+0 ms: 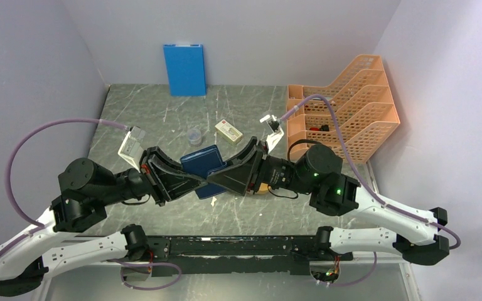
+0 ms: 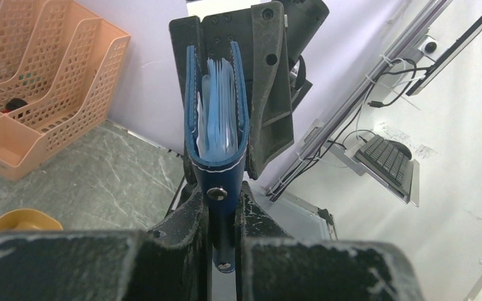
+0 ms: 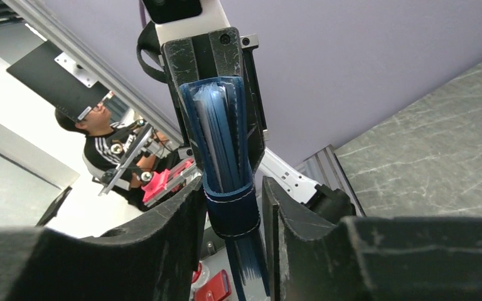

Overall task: Put the credit cards into the card holder
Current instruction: Close the card holder.

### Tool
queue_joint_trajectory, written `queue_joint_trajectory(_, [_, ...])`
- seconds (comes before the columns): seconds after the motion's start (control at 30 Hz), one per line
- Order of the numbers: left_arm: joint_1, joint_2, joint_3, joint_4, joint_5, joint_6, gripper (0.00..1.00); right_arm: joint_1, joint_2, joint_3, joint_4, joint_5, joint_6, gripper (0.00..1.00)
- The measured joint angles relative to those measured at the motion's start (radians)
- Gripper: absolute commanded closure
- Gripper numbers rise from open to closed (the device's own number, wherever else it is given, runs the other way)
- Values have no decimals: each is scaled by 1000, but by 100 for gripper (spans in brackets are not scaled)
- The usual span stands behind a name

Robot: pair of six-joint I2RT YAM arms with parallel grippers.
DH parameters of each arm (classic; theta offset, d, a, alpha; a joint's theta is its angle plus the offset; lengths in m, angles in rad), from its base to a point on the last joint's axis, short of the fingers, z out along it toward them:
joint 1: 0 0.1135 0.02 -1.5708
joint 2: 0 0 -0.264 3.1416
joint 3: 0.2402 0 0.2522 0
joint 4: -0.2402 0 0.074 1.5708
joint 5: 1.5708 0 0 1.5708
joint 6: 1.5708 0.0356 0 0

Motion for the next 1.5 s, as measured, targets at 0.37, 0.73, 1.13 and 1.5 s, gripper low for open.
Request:
queue_joint_trajectory(0.37, [3,-3,0,-21,-21,3,95,2,13,19,-43,18,-25,37])
queue_joint_trajectory(0.73, [-4,-22,0,-18,10,7,95,-6,-111,-80,-37,3,-63,38])
queue_joint_trajectory(1.13, [-4,-20,0,4,27,-12,95,-6,-94,-139,81,-91,-27,61])
queue_joint_trajectory(1.5, [-4,-21,0,2,21,-19,95,-6,-64,-139,141,-146,-1,84])
